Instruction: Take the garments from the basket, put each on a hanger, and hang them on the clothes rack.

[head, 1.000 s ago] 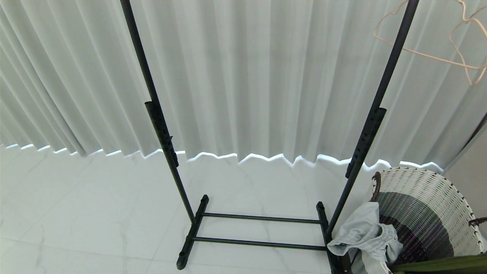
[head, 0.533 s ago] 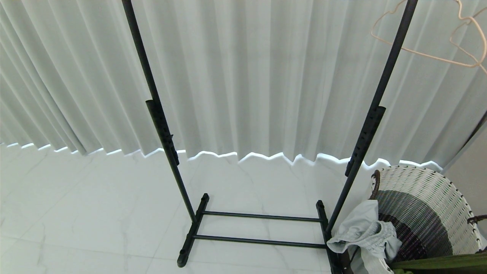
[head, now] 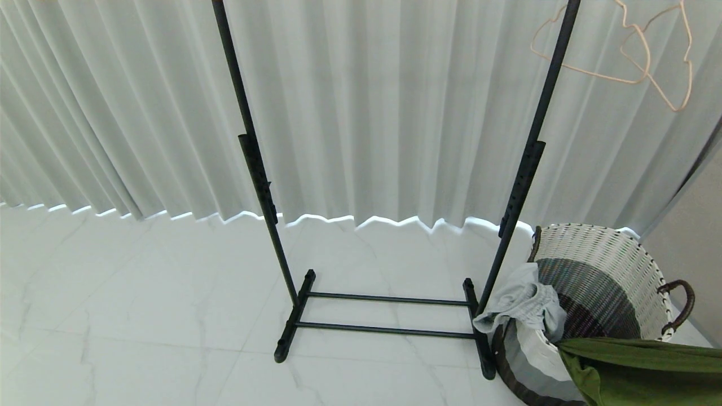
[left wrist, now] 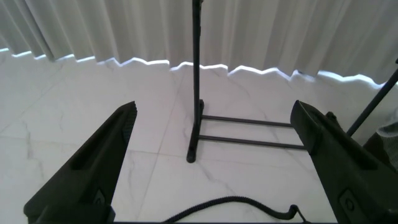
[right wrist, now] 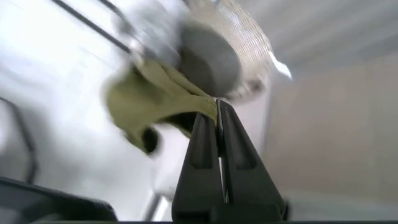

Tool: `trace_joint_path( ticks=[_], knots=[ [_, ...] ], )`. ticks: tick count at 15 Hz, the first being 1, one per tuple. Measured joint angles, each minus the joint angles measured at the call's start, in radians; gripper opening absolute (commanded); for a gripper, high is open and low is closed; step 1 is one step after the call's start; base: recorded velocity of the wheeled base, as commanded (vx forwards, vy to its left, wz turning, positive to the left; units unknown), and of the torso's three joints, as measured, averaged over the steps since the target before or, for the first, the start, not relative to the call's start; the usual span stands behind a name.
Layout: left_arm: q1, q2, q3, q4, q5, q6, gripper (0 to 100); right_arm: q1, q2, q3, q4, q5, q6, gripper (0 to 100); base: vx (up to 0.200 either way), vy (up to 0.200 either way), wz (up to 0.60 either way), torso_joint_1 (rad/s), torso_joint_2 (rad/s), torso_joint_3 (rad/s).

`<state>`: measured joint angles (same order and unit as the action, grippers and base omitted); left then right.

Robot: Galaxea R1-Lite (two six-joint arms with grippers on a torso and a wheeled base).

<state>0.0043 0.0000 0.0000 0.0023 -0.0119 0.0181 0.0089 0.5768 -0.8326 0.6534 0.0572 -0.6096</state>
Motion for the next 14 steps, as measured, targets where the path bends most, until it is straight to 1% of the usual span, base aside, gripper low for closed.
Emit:
trace_joint_path(
  ticks=[1, 4, 5, 6, 7, 8, 9, 11, 12, 13, 14],
  knots=[
    [0.0, 0.0, 0.0, 0.001, 0.0, -0.004, 100, 0.0, 0.0, -0.003, -0.012, 0.069, 0.0, 0, 0.0, 0.0, 0.0, 0.0, 0.0, 0.0],
    [0.0, 0.0, 0.0, 0.0, 0.001, -0.011, 100, 0.004, 0.027, -0.022, -0.027, 0.346, 0.001, 0, 0.0, 0.0, 0.0, 0.0, 0.0, 0.0],
    [0.0, 0.0, 0.0, 0.001, 0.001, -0.011, 100, 0.012, 0.055, -0.037, -0.027, 0.417, 0.001, 0, 0.0, 0.0, 0.0, 0.0, 0.0, 0.0],
    [0.0, 0.0, 0.0, 0.001, 0.001, -0.012, 100, 0.026, 0.086, -0.054, -0.028, 0.461, 0.001, 0, 0.0, 0.0, 0.0, 0.0, 0.0, 0.0],
    [0.0, 0.0, 0.0, 0.001, 0.001, -0.01, 100, 0.056, 0.121, -0.074, -0.028, 0.491, 0.002, 0, 0.0, 0.0, 0.0, 0.0, 0.0, 0.0],
    [0.0, 0.0, 0.0, 0.001, 0.001, -0.002, 100, 0.114, 0.156, -0.092, -0.029, 0.5, 0.014, 0, 0.0, 0.0, 0.0, 0.0, 0.0, 0.0],
    [0.0, 0.0, 0.0, 0.001, 0.0, 0.005, 100, 0.188, 0.186, -0.109, -0.029, 0.505, 0.039, 0, 0.0, 0.0, 0.0, 0.0, 0.0, 0.0],
    [0.0, 0.0, 0.0, 0.001, -0.002, 0.031, 100, 0.369, 0.249, -0.147, -0.051, 0.507, 0.136, 0, 0.0, 0.0, 0.0, 0.0, 0.0, 0.0],
    [0.0, 0.0, 0.0, -0.001, -0.002, 0.037, 100, 0.455, 0.29, -0.164, -0.084, 0.502, 0.194, 0, 0.0, 0.0, 0.0, 0.0, 0.0, 0.0],
    [0.0, 0.0, -0.001, -0.009, -0.006, 0.034, 100, 0.518, 0.337, -0.176, -0.141, 0.482, 0.232, 0, 0.0, 0.0, 0.0, 0.0, 0.0, 0.0],
    [-0.001, 0.0, -0.011, -0.015, -0.019, 0.022, 100, 0.561, 0.39, -0.182, -0.204, 0.452, 0.257, 0, 0.0, 0.0, 0.0, 0.0, 0.0, 0.0]
  ],
)
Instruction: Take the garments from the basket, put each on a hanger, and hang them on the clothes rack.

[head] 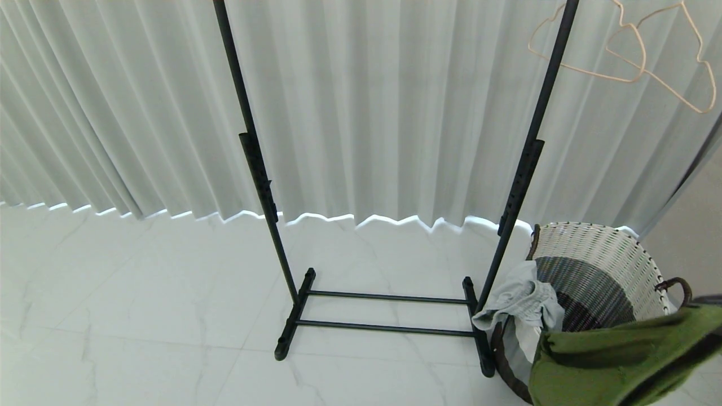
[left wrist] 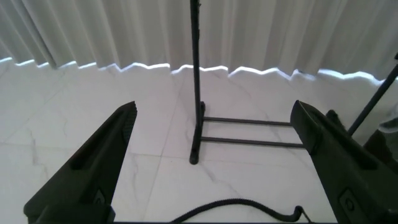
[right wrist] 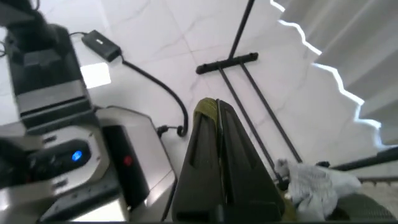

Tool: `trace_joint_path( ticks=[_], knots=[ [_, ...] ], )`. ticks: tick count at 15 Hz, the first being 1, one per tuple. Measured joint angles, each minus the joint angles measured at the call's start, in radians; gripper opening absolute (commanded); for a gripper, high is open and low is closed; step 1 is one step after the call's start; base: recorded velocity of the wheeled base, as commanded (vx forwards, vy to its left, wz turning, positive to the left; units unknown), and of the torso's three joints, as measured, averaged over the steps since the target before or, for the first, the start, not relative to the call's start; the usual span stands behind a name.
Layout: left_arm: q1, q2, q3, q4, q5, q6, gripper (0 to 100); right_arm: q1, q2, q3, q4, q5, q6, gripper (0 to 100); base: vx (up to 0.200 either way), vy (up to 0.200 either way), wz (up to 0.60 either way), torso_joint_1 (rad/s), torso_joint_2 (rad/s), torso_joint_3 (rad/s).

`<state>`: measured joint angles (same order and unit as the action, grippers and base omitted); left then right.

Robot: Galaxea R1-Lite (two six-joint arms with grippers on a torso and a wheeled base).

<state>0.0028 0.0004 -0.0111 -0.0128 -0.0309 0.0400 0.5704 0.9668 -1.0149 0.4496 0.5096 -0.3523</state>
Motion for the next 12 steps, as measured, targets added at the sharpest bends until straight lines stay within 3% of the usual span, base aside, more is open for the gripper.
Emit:
trace_joint_path(
  ticks=[4, 9, 12],
  knots=[
    [-0.014, 0.11, -0.213, -0.014, -0.086, -0.057, 100, 0.095, 0.164, -0.011, -0.197, -0.059, 0.057, 0, 0.0, 0.0, 0.0, 0.0, 0.0, 0.0],
    [-0.032, 0.441, -0.551, -0.018, -0.294, 0.022, 100, 0.22, 0.236, -0.015, -0.318, -0.196, 0.137, 0, 0.0, 0.0, 0.0, 0.0, 0.0, 0.0],
    [-0.097, 0.662, -0.724, -0.02, -0.35, 0.064, 100, 0.235, 0.244, -0.015, -0.321, -0.204, 0.14, 0, 0.0, 0.0, 0.0, 0.0, 0.0, 0.0]
  ],
)
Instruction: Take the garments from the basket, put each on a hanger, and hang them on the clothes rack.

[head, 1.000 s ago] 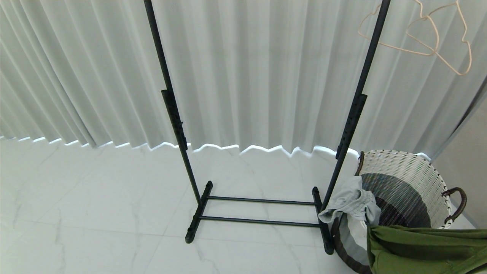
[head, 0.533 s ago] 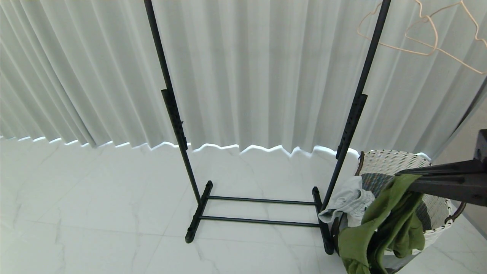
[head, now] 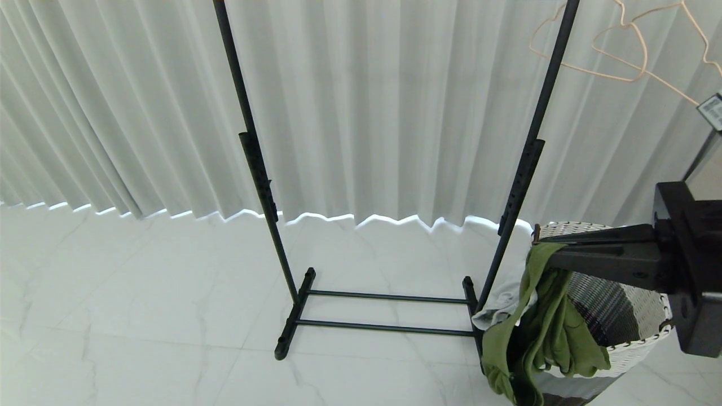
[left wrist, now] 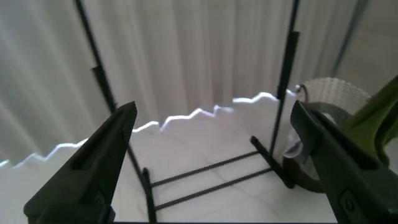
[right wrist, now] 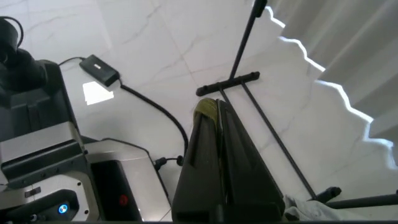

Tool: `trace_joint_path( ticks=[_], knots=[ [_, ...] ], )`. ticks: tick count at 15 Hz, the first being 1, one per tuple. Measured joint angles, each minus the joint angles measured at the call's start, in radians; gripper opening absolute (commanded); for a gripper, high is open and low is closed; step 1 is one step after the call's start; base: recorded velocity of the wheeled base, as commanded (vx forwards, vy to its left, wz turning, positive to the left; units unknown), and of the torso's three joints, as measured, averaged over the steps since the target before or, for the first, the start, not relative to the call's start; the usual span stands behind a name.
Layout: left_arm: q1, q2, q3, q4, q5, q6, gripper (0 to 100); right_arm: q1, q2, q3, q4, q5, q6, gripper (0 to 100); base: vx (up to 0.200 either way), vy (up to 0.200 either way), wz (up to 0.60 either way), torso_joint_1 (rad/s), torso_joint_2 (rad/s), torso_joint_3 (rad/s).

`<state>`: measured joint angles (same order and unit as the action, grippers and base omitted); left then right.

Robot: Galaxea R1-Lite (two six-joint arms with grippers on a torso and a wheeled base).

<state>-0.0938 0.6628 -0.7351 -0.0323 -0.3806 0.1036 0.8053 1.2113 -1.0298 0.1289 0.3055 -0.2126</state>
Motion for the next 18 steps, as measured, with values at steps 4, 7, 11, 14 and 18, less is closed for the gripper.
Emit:
trace_joint_path(
  ticks=[4, 7, 11, 14, 18],
  knots=[
    [-0.338, 0.28, -0.121, 0.0, 0.226, -0.011, 100, 0.002, 0.004, 0.0, -0.018, -0.001, 0.004, 0, 0.0, 0.0, 0.0, 0.0, 0.0, 0.0],
    [-0.659, 0.493, -0.148, -0.013, 0.43, -0.117, 100, 0.005, 0.014, 0.008, -0.084, 0.0, 0.006, 0, 0.0, 0.0, 0.0, 0.0, 0.0, 0.0],
    [-0.923, 0.766, -0.159, -0.109, 0.594, -0.287, 100, 0.059, 0.05, 0.008, -0.184, -0.006, 0.008, 0, 0.0, 0.0, 0.0, 0.0, 0.0, 0.0],
    [-1.012, 0.927, -0.173, -0.187, 0.641, -0.366, 100, 0.097, 0.077, 0.01, -0.206, -0.031, 0.008, 0, 0.0, 0.0, 0.0, 0.0, 0.0, 0.0],
    [-1.004, 1.063, -0.189, -0.266, 0.669, -0.447, 100, 0.105, 0.084, 0.014, -0.207, -0.034, 0.008, 0, 0.0, 0.0, 0.0, 0.0, 0.0, 0.0]
  ],
)
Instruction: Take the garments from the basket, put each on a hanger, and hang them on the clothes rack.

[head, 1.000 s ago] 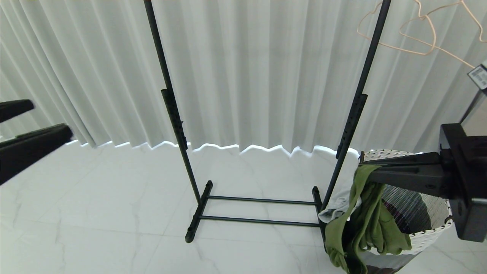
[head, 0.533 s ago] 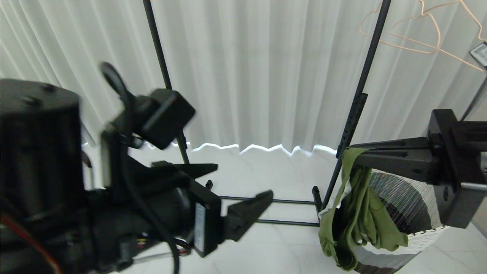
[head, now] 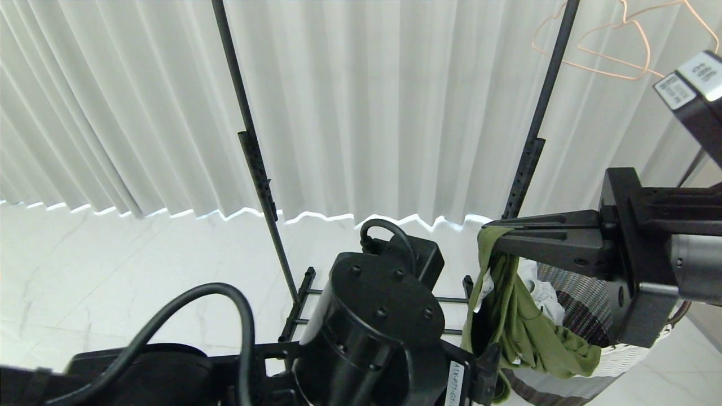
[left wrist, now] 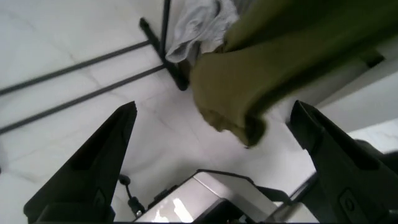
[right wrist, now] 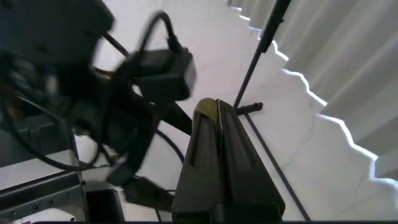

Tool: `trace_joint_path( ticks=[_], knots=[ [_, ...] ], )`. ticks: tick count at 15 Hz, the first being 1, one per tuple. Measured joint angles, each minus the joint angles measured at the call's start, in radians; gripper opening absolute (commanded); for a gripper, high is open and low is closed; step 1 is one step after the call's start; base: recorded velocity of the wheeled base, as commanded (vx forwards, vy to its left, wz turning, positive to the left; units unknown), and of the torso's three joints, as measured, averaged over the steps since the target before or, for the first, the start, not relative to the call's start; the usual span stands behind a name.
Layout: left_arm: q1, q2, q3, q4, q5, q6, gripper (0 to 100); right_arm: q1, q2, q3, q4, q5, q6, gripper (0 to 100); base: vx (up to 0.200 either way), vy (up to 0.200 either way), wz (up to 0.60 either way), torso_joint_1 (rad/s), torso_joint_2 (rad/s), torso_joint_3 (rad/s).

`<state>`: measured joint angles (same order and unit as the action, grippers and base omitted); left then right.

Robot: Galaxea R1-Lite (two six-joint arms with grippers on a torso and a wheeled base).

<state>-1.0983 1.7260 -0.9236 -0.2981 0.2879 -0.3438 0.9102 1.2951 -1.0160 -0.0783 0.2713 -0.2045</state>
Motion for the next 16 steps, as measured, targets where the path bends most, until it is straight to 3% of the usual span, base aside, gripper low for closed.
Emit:
trace_joint_path(
  ticks=[4, 7, 14, 15, 16],
  knots=[
    [0.058, 0.064, -0.015, -0.011, 0.003, -0.012, 100, 0.0, -0.001, 0.0, 0.0, -0.001, -0.001, 0, 0.0, 0.0, 0.0, 0.0, 0.0, 0.0],
    [0.084, 0.118, -0.033, -0.017, 0.051, -0.013, 100, 0.0, -0.003, 0.0, 0.0, -0.002, -0.001, 0, 0.0, 0.0, 0.0, 0.0, 0.0, 0.0],
    [0.105, 0.177, -0.018, -0.018, 0.059, -0.013, 100, 0.0, -0.005, -0.001, 0.0, -0.003, -0.002, 0, 0.0, 0.0, 0.0, 0.0, 0.0, 0.0],
    [0.105, 0.179, -0.013, -0.018, 0.059, -0.013, 0, 0.0, -0.005, -0.001, 0.0, -0.003, -0.002, 0, 0.0, 0.0, 0.0, 0.0, 0.0, 0.0],
    [0.106, 0.179, -0.005, -0.018, 0.06, -0.013, 0, 0.0, -0.006, -0.001, 0.0, -0.005, -0.002, 0, 0.0, 0.0, 0.0, 0.0, 0.0, 0.0]
  ],
)
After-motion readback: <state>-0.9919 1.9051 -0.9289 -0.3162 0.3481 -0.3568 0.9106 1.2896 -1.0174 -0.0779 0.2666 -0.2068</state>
